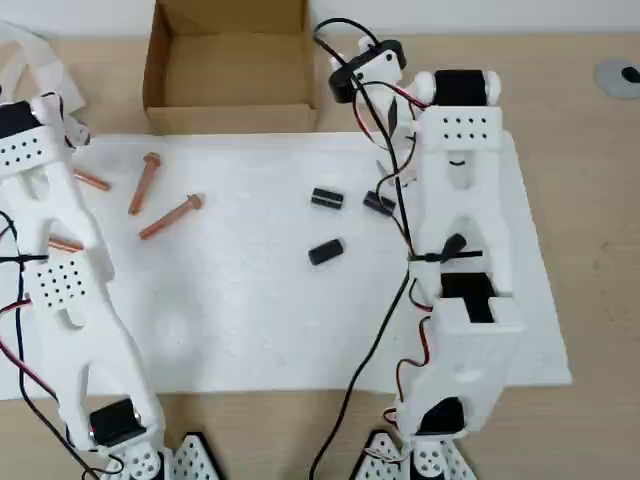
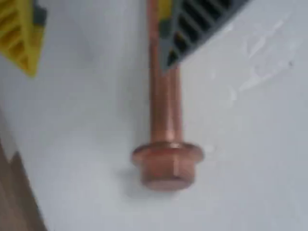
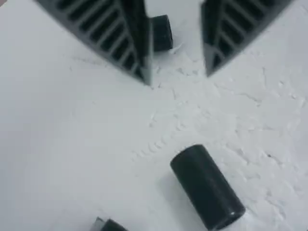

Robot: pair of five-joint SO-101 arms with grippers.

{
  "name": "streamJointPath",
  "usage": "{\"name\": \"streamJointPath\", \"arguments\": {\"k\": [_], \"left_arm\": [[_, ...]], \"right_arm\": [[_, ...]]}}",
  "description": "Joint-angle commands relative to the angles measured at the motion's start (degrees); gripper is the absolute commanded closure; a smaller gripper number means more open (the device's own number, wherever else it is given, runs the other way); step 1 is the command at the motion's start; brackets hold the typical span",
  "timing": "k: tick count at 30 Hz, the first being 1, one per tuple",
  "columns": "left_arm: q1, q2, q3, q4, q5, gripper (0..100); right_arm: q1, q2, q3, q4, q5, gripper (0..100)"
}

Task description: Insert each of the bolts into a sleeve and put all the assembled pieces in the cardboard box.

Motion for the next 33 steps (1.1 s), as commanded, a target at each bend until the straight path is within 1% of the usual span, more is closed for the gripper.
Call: {"name": "streamJointPath", "arguments": {"k": [1,6,12,19,29,33], "left_arm": [[0.6,-1.0,-1.7,1.2,1.0,84],[-0.2,-1.2,1.8,1.2,0.8,84],[-1.2,-1.0,2.1,1.0,0.5,84],[-2.4,-0.9,2.3,-4.2,-1.8,84],[-2.4,1.9,7.4,-8.0,-1.5,84],[-2.5,2.7,7.6,-9.8,-1.6,84]], "right_arm": [[-0.7,-0.4,-2.1,0.6,0.1,89.4],[-0.7,-0.4,0.8,0.4,0.3,89.4],[-0.7,-0.4,1.7,0.2,0.4,89.4],[-0.7,-0.3,1.7,0.2,0.4,89.4],[-0.7,-0.3,1.7,0.2,0.4,89.4],[-0.7,-0.3,1.7,0.2,0.9,89.4]]}}
